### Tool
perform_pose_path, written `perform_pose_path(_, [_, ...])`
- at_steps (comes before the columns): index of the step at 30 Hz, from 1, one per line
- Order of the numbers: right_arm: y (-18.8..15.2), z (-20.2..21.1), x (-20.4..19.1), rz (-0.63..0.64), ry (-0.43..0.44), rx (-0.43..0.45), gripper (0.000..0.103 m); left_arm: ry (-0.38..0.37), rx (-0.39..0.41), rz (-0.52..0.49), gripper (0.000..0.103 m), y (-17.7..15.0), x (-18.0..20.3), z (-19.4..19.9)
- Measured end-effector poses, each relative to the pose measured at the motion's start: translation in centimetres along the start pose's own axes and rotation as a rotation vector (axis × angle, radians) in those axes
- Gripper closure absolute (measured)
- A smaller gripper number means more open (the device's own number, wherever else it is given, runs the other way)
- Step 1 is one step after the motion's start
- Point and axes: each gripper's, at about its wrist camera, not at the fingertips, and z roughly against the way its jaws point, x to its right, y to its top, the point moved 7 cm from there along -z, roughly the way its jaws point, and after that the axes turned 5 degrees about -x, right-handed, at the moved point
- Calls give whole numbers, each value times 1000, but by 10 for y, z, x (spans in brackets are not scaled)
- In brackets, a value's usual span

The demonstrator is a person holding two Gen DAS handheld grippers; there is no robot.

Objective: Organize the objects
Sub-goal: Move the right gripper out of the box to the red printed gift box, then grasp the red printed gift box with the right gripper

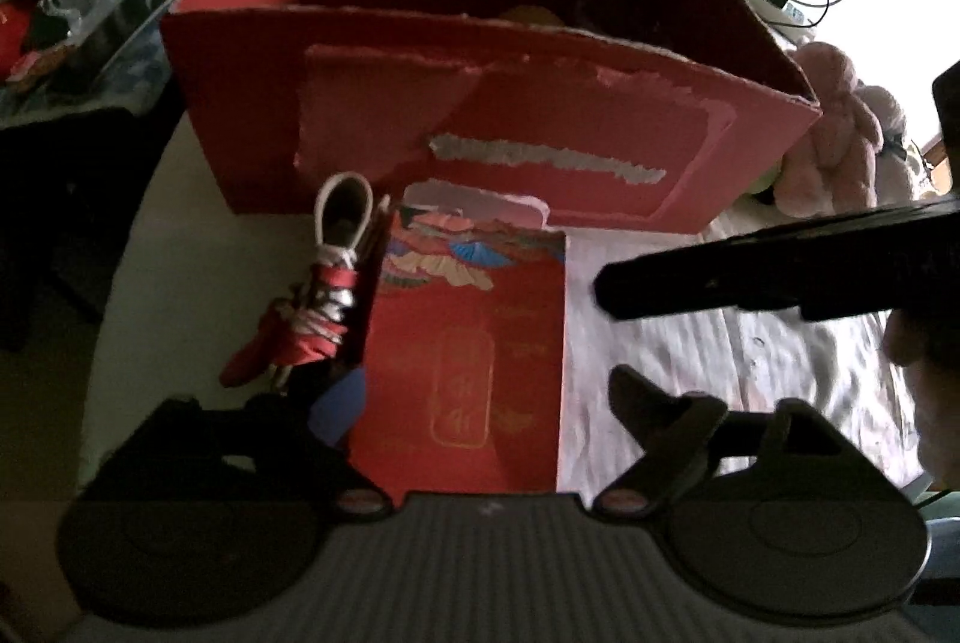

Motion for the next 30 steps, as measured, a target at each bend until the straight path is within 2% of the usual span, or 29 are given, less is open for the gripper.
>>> perform_pose_path(5, [-4, -8, 5, -25, 7, -29, 60, 24, -7, -22, 13, 4, -3, -5])
perform_pose_path(11, [-5, -13, 12, -62, 17, -57, 60, -14, -36, -18, 11, 8, -5, -18])
perform_pose_path(15, [-7, -13, 19, -76, 2, -66, 59, -15, -46, -40, 9, 8, 5, -21])
perform_pose_path(21, [-12, -3, 36, -97, -46, -69, 55, -105, -87, -81, 9, 7, 29, -23])
perform_pose_path(25, [-22, -2, 49, -123, -61, -101, 54, -77, -109, -131, 9, 9, 42, -35])
perform_pose_path(30, [-34, 8, 68, -212, -20, -84, 53, -76, -124, -203, 10, 12, 61, -40])
